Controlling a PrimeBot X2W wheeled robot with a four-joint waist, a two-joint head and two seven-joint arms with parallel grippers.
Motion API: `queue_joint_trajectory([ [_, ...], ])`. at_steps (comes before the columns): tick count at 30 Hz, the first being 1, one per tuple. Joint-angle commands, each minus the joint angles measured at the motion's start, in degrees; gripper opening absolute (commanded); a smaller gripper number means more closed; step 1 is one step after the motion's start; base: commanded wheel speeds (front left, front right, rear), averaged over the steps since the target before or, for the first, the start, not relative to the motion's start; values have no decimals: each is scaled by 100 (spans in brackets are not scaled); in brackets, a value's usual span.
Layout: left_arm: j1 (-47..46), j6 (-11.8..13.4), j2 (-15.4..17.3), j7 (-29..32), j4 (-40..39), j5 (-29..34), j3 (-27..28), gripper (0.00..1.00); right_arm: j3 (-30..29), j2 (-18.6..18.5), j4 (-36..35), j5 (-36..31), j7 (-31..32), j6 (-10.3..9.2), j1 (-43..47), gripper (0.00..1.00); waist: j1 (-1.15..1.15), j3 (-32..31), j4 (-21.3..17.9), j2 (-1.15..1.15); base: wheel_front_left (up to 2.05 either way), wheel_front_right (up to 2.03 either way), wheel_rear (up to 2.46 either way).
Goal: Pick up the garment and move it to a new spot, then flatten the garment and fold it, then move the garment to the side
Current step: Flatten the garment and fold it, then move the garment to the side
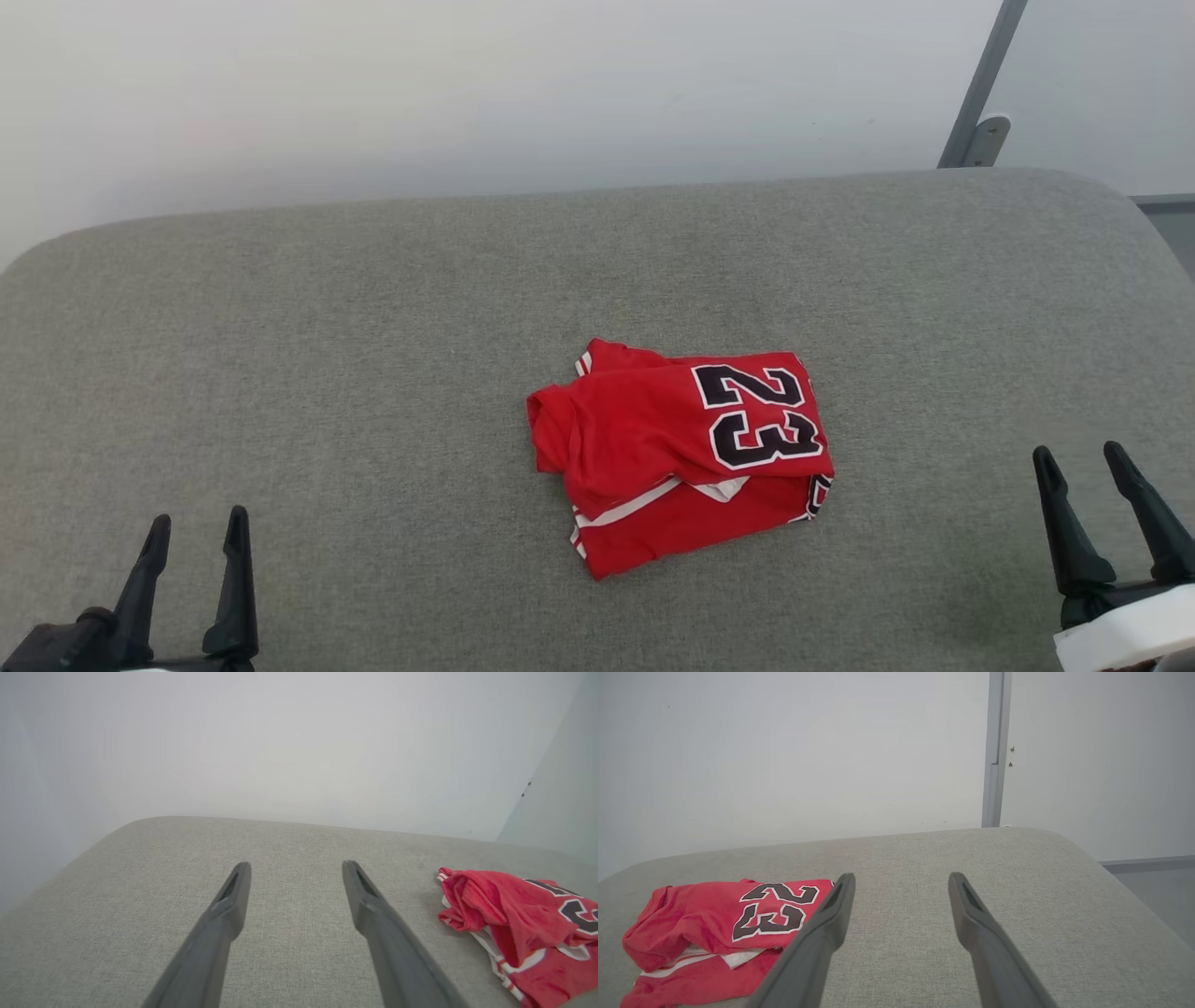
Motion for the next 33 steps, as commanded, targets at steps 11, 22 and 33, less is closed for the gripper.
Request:
queue_joint_trajectory([
  [11,-237,-19,-152,-27,-89,88,-42,100,972,-317,428,755,557,-4,-775,100,0,290,255,0,0,0,0],
  [22,-605,-20,-359,-26,-14,147,-281,100,2010,-1055,599,1909,3138,-4,-2275,100,0,862,797,0,0,0,0],
  [33,-887,-20,-415,-27,152,104,-608,100,2375,-1288,1091,2212,5250,-4,-3119,100,0,1188,1234,0,0,0,0],
])
